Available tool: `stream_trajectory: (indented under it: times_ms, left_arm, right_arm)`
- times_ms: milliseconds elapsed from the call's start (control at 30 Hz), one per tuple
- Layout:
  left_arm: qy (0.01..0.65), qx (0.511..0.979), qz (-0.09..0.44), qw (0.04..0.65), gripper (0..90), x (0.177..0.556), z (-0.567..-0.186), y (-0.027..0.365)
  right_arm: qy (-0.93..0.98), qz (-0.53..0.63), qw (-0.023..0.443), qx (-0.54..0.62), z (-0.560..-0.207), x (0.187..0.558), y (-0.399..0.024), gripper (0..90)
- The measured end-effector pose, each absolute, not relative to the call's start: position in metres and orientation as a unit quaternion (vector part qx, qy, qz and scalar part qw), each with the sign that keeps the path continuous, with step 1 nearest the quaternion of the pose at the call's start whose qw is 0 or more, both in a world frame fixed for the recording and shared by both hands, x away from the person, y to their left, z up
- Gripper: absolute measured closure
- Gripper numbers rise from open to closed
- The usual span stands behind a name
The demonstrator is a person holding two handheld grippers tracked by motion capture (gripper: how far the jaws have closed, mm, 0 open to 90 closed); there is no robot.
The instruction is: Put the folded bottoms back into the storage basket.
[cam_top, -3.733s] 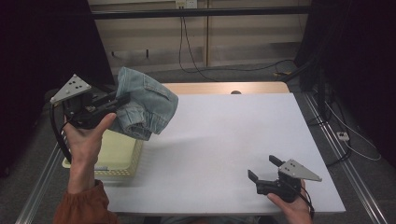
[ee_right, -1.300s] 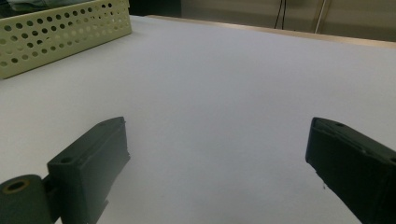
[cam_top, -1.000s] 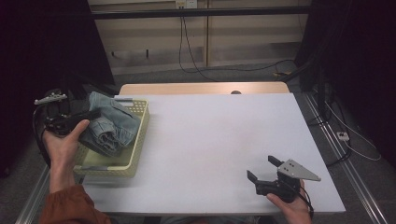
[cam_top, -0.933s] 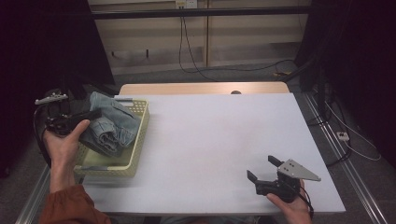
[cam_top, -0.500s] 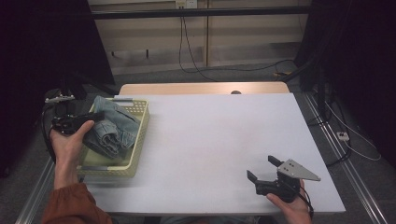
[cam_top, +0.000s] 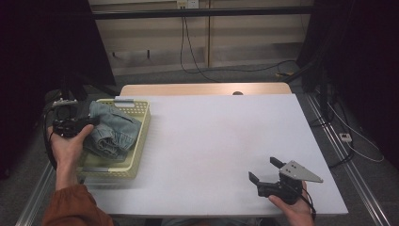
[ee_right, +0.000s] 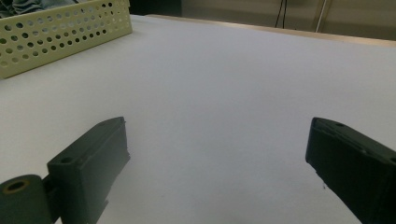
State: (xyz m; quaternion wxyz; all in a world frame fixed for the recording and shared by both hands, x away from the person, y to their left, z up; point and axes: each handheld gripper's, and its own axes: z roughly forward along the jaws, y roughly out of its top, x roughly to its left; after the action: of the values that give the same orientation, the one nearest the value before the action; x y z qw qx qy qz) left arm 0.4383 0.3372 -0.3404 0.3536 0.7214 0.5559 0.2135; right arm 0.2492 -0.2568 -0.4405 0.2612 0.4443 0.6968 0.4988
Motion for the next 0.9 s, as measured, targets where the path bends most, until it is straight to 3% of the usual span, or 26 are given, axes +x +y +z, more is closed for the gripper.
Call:
stream_trajectory:
  times_ms: [900]
  left_arm:
    - [0.574, 0.728, 0.225, 0.300, 71.7, 0.449, -0.361, 0.341]
  right_arm:
    - [0.697, 0.499, 0.261, 0.444, -0.441, 0.249, -0.257, 5.9]
